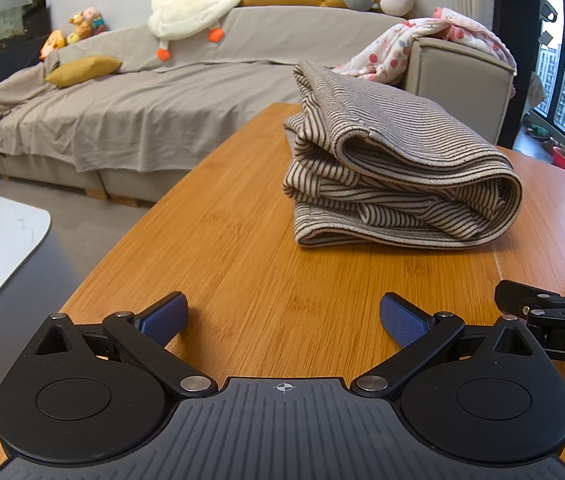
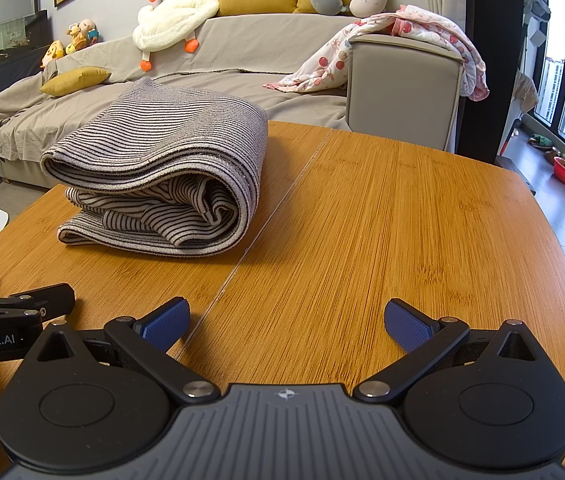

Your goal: Fold clothes

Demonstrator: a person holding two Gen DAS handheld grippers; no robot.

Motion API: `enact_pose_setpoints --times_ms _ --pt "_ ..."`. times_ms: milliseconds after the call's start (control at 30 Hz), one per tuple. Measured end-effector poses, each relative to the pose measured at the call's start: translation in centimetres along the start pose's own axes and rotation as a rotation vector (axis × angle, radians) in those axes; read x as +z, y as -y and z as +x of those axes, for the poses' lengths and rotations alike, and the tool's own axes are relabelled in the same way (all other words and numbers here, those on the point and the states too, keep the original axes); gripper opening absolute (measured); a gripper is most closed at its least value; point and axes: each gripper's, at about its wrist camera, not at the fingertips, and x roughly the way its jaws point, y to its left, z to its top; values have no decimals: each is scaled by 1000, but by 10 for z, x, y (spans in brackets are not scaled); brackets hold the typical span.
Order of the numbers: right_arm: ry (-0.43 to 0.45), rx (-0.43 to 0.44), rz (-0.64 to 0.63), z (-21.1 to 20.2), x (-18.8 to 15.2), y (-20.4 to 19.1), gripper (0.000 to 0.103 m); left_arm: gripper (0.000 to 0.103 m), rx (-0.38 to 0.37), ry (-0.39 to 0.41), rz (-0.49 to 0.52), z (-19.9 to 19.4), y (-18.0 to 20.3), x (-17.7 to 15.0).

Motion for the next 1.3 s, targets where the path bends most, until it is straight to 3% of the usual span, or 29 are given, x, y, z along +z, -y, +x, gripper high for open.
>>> enact_pose_setpoints --times_ms 1300 --pt "-1 -1 0 0 0 -1 103 103 -1 0 3 3 0 1"
